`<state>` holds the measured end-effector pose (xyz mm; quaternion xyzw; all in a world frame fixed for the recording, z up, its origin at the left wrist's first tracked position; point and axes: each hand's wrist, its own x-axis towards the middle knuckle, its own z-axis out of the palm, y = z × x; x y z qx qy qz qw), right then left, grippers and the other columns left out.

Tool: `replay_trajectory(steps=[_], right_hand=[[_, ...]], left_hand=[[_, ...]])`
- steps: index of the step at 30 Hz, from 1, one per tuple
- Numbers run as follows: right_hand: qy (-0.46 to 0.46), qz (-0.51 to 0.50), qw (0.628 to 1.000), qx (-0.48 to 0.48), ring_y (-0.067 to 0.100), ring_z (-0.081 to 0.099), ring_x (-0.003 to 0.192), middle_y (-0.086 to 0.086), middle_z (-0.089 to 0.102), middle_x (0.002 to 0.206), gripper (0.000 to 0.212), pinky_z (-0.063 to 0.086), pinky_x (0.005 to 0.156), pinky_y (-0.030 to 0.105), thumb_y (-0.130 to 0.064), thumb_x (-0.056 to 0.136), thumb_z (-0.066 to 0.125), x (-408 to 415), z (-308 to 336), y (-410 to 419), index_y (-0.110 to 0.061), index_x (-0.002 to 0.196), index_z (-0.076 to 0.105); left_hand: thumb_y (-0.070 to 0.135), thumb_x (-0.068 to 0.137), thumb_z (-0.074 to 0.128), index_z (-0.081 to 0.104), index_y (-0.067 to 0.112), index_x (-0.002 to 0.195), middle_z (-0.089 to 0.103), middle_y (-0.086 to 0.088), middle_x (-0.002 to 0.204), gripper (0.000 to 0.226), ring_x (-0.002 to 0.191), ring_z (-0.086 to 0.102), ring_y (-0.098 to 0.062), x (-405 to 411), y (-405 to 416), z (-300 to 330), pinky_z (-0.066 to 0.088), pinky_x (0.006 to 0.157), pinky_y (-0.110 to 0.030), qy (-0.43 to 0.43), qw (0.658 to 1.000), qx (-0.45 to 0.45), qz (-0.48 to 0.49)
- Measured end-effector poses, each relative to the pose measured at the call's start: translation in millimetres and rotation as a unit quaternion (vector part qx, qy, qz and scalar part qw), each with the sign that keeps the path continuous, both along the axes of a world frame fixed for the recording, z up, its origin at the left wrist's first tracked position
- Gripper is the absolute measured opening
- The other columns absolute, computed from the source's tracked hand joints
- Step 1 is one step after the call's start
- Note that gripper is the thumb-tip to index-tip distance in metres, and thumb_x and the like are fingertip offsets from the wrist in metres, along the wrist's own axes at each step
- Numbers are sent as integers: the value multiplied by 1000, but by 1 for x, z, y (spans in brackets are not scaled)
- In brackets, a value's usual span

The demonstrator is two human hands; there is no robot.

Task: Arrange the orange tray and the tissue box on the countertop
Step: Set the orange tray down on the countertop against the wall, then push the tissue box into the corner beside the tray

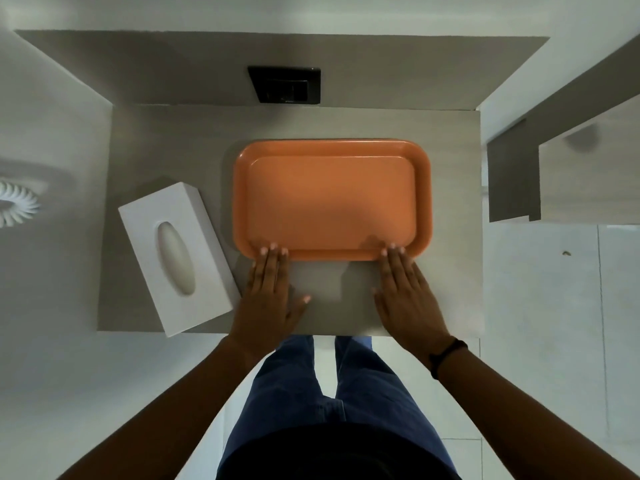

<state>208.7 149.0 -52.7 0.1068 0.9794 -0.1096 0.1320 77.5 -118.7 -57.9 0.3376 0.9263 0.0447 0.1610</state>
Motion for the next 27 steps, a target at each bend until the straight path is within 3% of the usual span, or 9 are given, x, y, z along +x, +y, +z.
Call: replay_trajectory(steps=[4,9,14,22,27], right_hand=[[-24,6,999,22,44,18,165,30,16,176,74,28,134,56,-34,112,44,-1,-4,-5,7,167,15],[-21,11,999,28,47,22,163,32,20,175,71,31,132,58,-33,112,36,-10,-5,-3,10,166,18],[-5,4,1000,14,47,24,163,32,22,174,75,31,132,59,-28,110,54,-27,-4,5,10,165,21],[-1,13,1000,22,44,16,166,29,15,177,72,24,135,56,-33,114,42,-57,-9,27,7,167,14],[8,7,1000,25,45,20,165,29,19,176,72,29,133,58,-30,113,48,-68,-9,31,8,166,19]], left_hand=[[67,108,35,13,-3,171,9,-25,180,97,168,11,-42,-4,-2,-8,18,136,-53,11,1000,-6,-5],[64,108,37,17,-7,170,12,-27,178,96,167,14,-44,-17,6,-15,19,135,-55,33,999,6,0],[61,107,39,17,-7,170,11,-27,179,95,168,12,-44,-33,18,-17,18,135,-56,27,999,32,18],[59,108,37,14,-5,171,9,-24,180,92,169,9,-41,-64,35,-17,18,136,-56,13,998,55,30],[59,108,38,17,-6,170,13,-26,179,93,167,13,-43,-73,41,-18,21,136,-57,21,998,52,31]])
